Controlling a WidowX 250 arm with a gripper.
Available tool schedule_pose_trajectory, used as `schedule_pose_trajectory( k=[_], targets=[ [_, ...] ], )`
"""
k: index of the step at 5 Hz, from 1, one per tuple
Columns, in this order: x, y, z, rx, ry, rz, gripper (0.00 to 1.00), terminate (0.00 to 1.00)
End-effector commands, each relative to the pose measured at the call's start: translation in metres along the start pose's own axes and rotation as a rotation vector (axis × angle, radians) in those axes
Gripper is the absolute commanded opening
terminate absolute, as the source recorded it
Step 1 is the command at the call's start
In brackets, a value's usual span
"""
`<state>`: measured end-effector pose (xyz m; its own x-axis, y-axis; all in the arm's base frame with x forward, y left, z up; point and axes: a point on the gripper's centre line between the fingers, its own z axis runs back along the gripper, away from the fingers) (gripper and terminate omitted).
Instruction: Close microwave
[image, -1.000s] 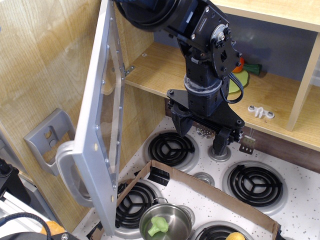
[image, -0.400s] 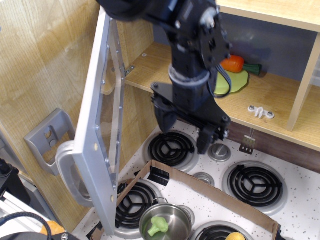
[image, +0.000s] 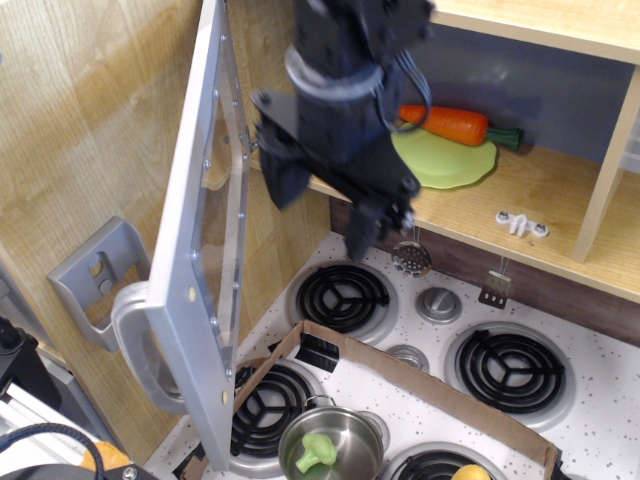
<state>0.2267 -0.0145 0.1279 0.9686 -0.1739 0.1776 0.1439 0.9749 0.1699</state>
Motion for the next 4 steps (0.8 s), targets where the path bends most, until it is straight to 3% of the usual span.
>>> schedule_pose_trajectory(
  k=[1, 2, 4],
  targets=[
    [-0.005, 0.027, 0.059, 0.057, -0.002, -0.086, 1.00, 0.00],
    [-0.020, 0.035, 0.072, 0.079, 0.011, -0.097, 1.00, 0.00],
    [-0.052, 0.052, 0.065, 0.069, 0.055, -0.165, 1.00, 0.00]
  ],
)
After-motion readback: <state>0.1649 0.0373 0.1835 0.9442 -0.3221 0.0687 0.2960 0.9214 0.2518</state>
